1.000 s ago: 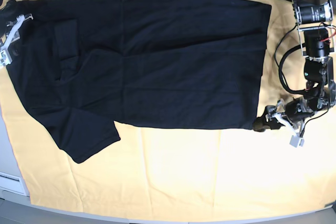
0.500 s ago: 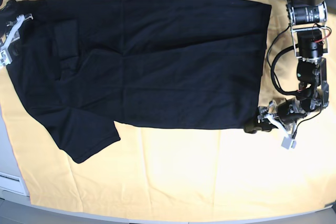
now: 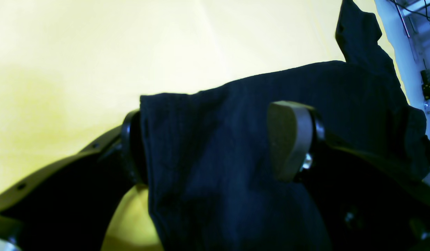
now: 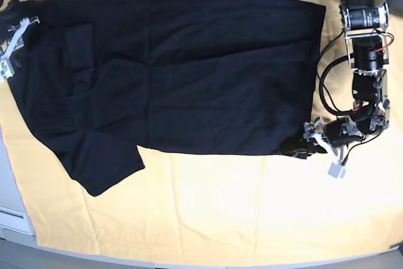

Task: Fold the T-shirt properly
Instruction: 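Release the edge and move the left gripper to the shirt's hem corner, then move the right gripper to the sleeve end and grasp the shirt edge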

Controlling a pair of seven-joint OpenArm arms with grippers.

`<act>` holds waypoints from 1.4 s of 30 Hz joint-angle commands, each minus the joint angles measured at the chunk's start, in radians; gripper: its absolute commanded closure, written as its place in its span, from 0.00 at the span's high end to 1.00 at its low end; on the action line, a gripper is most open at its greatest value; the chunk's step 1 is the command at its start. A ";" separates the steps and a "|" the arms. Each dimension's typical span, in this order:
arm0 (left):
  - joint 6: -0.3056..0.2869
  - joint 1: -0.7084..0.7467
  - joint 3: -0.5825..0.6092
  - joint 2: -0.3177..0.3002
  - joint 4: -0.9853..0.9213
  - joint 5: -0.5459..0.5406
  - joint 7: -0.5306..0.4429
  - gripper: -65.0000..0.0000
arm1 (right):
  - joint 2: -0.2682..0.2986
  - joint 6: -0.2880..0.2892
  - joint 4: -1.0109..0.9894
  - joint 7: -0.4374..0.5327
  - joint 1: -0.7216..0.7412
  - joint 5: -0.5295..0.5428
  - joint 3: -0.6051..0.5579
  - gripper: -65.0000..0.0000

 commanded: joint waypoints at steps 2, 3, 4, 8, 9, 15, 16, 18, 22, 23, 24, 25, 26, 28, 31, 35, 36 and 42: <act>-0.011 -0.031 -0.006 -0.015 0.016 -0.023 -0.018 0.74 | 0.017 -0.004 0.010 0.016 0.000 -0.004 0.012 0.35; -0.011 -0.031 -0.006 -0.015 0.016 -0.023 -0.018 0.74 | 0.017 -0.004 0.010 0.016 0.000 -0.004 0.012 0.35; -0.011 -0.031 -0.006 -0.016 0.016 -0.023 -0.019 0.73 | 0.017 -0.004 0.010 0.016 0.000 -0.004 0.012 0.35; -0.011 -0.031 -0.006 -0.020 0.016 -0.023 -0.019 0.45 | 0.016 -0.004 0.010 0.015 0.000 -0.004 0.012 0.35; -0.011 -0.031 -0.007 -0.021 0.016 -0.023 -0.021 0.36 | 0.016 -0.004 0.010 0.015 0.000 -0.004 0.012 0.35; -0.010 -0.031 -0.007 -0.024 0.016 -0.023 -0.021 0.00 | 0.017 -0.004 0.010 0.016 0.000 -0.004 0.012 0.35; -0.010 -0.031 -0.007 -0.024 0.016 -0.023 -0.021 0.00 | 0.017 -0.004 0.010 0.016 0.001 -0.005 0.012 0.35; 0.000 -0.031 -0.006 -0.023 0.016 -0.019 -0.021 0.00 | 0.017 -0.005 0.010 0.015 0.008 -0.004 0.012 0.35; 0.044 -0.030 -0.006 -0.023 0.016 0.027 -0.021 0.00 | 0.017 -0.004 0.010 0.016 0.071 0.012 0.012 0.37; 0.042 -0.030 -0.006 -0.023 0.016 0.036 -0.020 0.00 | 0.017 -0.004 0.010 0.016 0.097 0.031 0.012 0.41; 0.042 -0.030 -0.006 -0.023 0.016 0.041 -0.018 0.00 | 0.016 -0.005 0.010 0.016 0.126 0.052 0.012 0.46; 0.042 -0.029 -0.006 -0.023 0.016 0.041 -0.018 0.00 | 0.016 -0.016 0.007 0.017 0.161 0.077 0.012 0.49; 0.042 -0.028 -0.006 -0.023 0.016 0.040 -0.018 0.00 | 0.006 -0.023 0.000 0.021 0.200 0.097 0.012 0.51; 0.042 -0.027 -0.006 -0.023 0.016 0.040 -0.018 0.00 | -0.030 -0.003 -0.034 0.038 0.285 0.148 0.012 0.50; 0.042 -0.027 -0.006 -0.023 0.016 0.040 -0.018 0.00 | -0.092 0.079 -0.135 0.041 0.415 0.269 0.011 0.50; 0.042 -0.027 -0.006 -0.023 0.016 0.041 -0.018 0.00 | -0.133 0.157 -0.357 0.019 0.576 0.391 0.011 0.50; 0.042 -0.027 -0.006 -0.023 0.016 0.041 -0.018 0.00 | -0.133 0.171 -0.421 0.006 0.616 0.418 0.009 0.50; 0.042 -0.023 -0.006 -0.021 0.016 0.040 -0.018 0.00 | -0.127 0.242 -0.751 -0.069 0.834 0.519 -0.001 0.50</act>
